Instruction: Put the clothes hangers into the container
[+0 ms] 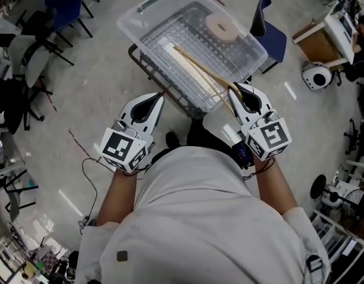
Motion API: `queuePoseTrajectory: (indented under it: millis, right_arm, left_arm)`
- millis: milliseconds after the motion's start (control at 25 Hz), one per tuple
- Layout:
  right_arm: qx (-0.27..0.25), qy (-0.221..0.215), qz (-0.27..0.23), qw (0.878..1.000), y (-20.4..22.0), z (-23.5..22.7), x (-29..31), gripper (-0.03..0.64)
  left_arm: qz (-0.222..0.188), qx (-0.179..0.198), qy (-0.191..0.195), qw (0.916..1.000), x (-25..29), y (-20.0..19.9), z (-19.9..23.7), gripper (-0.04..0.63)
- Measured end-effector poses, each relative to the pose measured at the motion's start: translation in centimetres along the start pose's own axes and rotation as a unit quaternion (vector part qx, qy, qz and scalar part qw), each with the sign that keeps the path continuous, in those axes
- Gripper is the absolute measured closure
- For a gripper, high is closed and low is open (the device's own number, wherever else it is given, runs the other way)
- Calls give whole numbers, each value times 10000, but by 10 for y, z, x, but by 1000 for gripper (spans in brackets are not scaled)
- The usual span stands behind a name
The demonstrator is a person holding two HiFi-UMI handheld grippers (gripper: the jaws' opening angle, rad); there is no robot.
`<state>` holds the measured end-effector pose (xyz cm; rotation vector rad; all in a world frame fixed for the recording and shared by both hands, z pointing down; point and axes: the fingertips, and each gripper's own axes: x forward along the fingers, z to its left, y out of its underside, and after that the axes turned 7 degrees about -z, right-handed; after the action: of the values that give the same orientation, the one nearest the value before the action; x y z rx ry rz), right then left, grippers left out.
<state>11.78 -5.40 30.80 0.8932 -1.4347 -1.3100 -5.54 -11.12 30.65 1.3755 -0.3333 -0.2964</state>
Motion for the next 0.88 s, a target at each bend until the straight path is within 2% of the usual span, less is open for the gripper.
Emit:
queuePoseTrajectory:
  millis: [360,720,880]
  right_arm:
    - [218,-415,52,9989,3,-48,58,552]
    - [313,-1091,125,9935,3,-90,124,552]
    - [360,-1398,229,9893,12,-99,166,552]
  left_arm:
    - [108,-138,-332,9993,42,8,30,578]
    - [143,-334,-676,9971,95,18,55,578]
    - [168,-398,-856,9954,114,24,80,578]
